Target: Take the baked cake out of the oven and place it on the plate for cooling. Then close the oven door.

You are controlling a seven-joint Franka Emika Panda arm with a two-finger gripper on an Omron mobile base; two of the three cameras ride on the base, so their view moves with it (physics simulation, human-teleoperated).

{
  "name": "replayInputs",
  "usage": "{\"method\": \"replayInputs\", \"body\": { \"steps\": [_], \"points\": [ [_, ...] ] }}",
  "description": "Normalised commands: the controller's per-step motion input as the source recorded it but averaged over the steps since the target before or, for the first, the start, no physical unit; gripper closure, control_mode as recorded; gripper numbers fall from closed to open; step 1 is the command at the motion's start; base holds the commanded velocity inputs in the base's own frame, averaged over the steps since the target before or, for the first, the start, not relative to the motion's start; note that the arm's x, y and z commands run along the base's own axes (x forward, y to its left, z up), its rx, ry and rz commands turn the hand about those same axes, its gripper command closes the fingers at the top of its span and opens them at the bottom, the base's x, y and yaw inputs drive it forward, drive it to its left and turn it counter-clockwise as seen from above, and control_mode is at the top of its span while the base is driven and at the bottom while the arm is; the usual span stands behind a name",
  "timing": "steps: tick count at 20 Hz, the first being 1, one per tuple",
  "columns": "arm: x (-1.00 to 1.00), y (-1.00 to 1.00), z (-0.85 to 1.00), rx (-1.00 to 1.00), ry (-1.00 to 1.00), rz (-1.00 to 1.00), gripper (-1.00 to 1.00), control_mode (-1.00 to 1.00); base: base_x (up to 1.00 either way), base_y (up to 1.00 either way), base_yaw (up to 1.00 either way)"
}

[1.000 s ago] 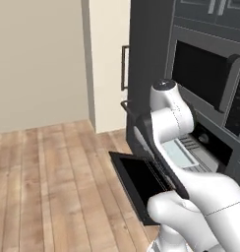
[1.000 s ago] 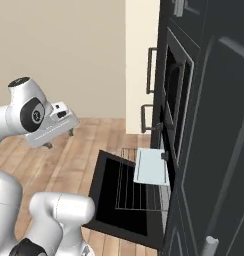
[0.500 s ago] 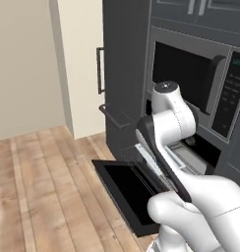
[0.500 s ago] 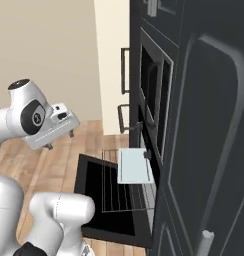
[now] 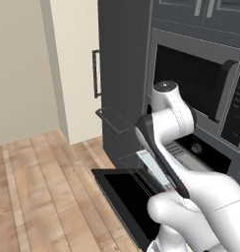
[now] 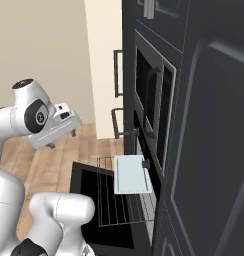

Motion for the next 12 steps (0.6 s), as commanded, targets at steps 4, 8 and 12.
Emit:
{"method": "replayInputs", "body": {
  "steps": [4, 8, 12],
  "points": [
    [0.5, 0.0, -0.45, 0.02, 0.06, 0.0, -1.0, -1.0, 0.0, 0.0, 0.0],
    [0.63, 0.14, -0.82, 0.0, 0.09, 0.0, -1.0, -1.0, 0.0, 0.0, 0.0],
    [0.29, 0.41, -0.89, 0.0, 0.09, -0.07, -1.0, -1.0, 0.0, 0.0, 0.0]
  ]
}}
